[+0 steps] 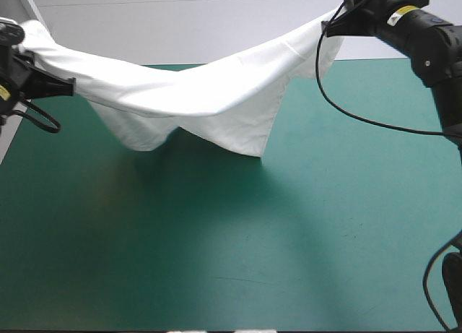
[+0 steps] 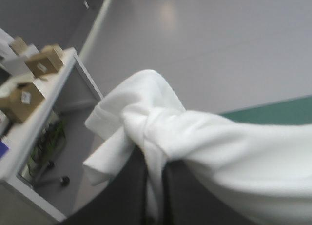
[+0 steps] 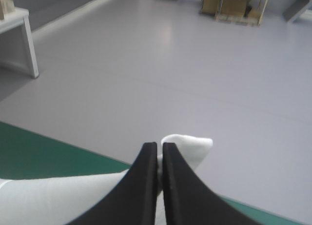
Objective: Fold the cloth
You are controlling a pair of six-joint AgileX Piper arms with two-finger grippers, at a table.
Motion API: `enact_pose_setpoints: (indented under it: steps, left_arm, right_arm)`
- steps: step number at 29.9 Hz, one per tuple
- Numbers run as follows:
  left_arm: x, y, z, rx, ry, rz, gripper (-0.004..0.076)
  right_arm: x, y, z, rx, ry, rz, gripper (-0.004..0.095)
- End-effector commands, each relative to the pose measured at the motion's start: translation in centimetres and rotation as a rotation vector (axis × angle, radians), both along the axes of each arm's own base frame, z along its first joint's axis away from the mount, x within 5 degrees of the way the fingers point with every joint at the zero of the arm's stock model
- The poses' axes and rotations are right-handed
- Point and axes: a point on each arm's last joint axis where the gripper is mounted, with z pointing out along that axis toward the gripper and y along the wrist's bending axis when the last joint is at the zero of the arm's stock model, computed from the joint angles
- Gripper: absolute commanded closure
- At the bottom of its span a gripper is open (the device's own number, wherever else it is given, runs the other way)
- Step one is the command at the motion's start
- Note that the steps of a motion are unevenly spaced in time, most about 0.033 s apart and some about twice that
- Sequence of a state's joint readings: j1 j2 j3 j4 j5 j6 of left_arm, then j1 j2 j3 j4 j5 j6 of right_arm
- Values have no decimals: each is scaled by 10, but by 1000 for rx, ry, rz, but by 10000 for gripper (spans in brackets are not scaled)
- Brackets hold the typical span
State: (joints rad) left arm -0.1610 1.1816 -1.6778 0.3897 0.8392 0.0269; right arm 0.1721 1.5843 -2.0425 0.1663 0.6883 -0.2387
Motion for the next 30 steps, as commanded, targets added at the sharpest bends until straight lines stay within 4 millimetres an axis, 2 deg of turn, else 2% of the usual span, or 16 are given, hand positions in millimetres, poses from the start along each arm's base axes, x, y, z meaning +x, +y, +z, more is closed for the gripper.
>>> enact_pose_setpoints:
  steps: [1,4,7,11,15,17,20,22,27,30]
  left_arm:
    - [-41,9,59,67,-266,14,705]
    - [-61,13,81,130,-340,26,705]
    - [-75,16,92,133,-365,40,705]
    - [-100,21,98,87,-350,48,705]
    - [-120,18,99,30,-351,-19,705]
    - [-123,16,97,9,-333,-51,705]
    - [-115,15,93,10,-290,-47,705]
    - [-100,14,87,23,-250,-37,705]
    - [-43,4,57,41,-92,-48,705]
    - [0,-7,24,32,31,-87,705]
  right_arm:
    - [-62,-14,66,43,-270,-28,925]
    - [-92,-19,88,58,-356,-28,924]
    - [-118,-24,103,70,-420,-28,924]
    - [-152,-29,115,79,-481,-28,924]
    - [-183,-35,125,82,-540,-29,925]
    - [-188,-35,126,89,-548,-24,925]
    - [-185,-34,123,84,-516,-17,925]
    - [-170,-31,116,77,-456,-8,925]
    - [-118,-20,92,82,-290,13,925]
    - [-85,-13,76,83,-215,25,925]
